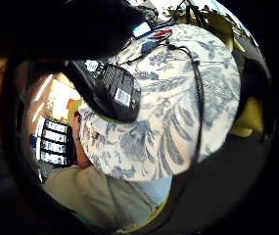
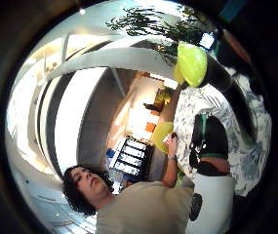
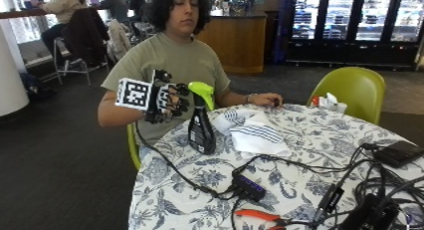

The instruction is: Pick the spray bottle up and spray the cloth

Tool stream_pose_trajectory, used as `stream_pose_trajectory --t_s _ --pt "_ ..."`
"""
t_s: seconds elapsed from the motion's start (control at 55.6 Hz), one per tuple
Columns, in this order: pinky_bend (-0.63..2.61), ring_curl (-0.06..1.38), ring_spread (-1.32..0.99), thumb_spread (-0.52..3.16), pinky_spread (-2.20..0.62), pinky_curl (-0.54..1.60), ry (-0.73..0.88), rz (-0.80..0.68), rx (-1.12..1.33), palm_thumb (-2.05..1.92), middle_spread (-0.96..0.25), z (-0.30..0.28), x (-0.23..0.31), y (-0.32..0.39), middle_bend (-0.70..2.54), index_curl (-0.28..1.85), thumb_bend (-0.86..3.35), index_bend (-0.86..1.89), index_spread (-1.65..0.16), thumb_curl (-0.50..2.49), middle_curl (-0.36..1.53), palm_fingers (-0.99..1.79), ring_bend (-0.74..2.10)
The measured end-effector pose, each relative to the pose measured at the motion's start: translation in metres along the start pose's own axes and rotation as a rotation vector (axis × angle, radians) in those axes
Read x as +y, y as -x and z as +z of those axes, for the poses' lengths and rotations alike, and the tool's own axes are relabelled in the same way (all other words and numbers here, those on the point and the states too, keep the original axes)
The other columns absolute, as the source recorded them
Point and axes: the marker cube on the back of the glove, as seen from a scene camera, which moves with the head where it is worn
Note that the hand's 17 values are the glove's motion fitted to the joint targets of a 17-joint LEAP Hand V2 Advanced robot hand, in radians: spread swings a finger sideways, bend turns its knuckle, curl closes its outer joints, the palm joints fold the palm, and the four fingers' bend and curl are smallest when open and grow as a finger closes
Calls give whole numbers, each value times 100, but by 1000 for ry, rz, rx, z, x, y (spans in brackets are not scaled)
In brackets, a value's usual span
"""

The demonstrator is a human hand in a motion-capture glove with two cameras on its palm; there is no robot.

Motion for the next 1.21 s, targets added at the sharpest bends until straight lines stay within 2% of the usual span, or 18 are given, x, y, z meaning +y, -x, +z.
stream_pose_trajectory --t_s 0.144,0.234,0.396,0.504,0.576,0.828,0.9,0.954,1.044,1.062,1.08,1.116,1.206 --pt "45 36 -11 86 -8 39 -228 77 -52 103 -8 18 -29 -14 27 28 12 15 -30 47 38 117 56" --pt "54 44 -15 76 -11 46 -142 44 -88 110 -13 23 -23 -18 37 34 12 21 -29 53 45 129 68" --pt "73 55 -20 70 -13 58 -171 3 -96 109 -19 28 -31 -23 61 47 9 47 -29 60 59 142 85" --pt "83 61 -21 72 -13 66 -185 5 -121 107 -21 30 -37 -22 76 55 7 64 -28 64 68 136 95" --pt "89 65 -21 73 -13 70 -185 -60 -130 106 -21 31 -40 -24 82 60 6 71 -27 67 73 130 101" --pt "98 73 -20 83 -13 84 -168 65 -74 108 -22 26 -27 -20 94 72 8 83 -24 76 85 116 113" --pt "97 72 -20 86 -14 83 -137 64 -26 99 -21 23 -17 -19 88 71 2 73 -24 76 84 107 110" --pt "96 70 -20 87 -16 81 -185 70 28 96 -21 19 -18 -18 84 69 -1 60 -24 76 83 103 107" --pt "83 66 -17 91 -19 73 30 30 164 93 -18 7 10 -17 71 64 -3 39 -24 74 76 91 98" --pt "76 62 -15 93 -17 70 67 31 186 91 -16 4 14 -16 65 62 -3 35 -25 73 73 76 91" --pt "74 63 -14 94 -17 70 98 32 205 90 -15 2 18 -15 64 62 -3 34 -25 72 72 74 89" --pt "65 60 -11 99 -11 68 135 29 240 87 -12 -2 24 -14 59 60 -4 33 -25 70 69 59 80" --pt "53 51 -8 108 -1 58 168 4 304 80 -5 -10 38 -13 44 53 -4 24 -28 65 60 45 63"
